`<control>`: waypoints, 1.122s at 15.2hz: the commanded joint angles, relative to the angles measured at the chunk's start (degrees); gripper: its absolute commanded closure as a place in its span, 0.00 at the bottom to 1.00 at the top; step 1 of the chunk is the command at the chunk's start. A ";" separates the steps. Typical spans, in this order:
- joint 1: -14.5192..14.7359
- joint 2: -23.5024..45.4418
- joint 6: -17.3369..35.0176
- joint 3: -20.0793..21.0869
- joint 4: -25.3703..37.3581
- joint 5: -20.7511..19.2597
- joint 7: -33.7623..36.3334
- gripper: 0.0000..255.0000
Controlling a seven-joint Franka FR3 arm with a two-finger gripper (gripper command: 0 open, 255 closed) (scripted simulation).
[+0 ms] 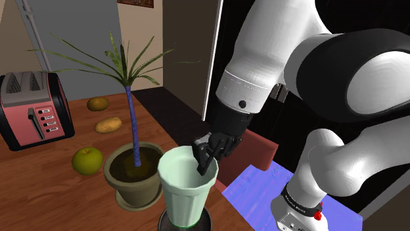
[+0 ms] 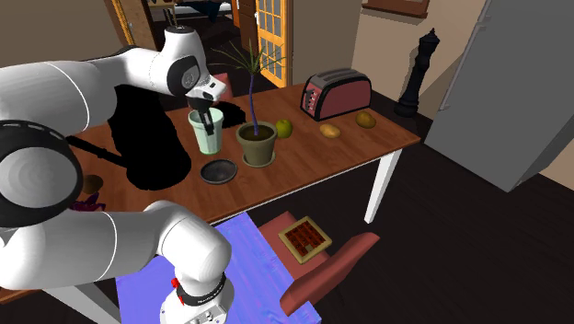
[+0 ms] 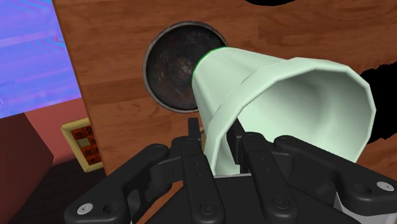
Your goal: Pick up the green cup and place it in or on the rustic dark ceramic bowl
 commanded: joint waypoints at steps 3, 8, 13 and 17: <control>0.29 0.34 3.10 1.02 -2.67 0.93 -0.42 1.00; 0.68 1.01 7.03 2.35 -5.94 2.18 -0.98 1.00; 1.03 2.14 11.17 3.81 -8.96 3.49 -1.55 1.00; 1.08 2.37 11.86 4.07 -9.42 3.72 -1.65 1.00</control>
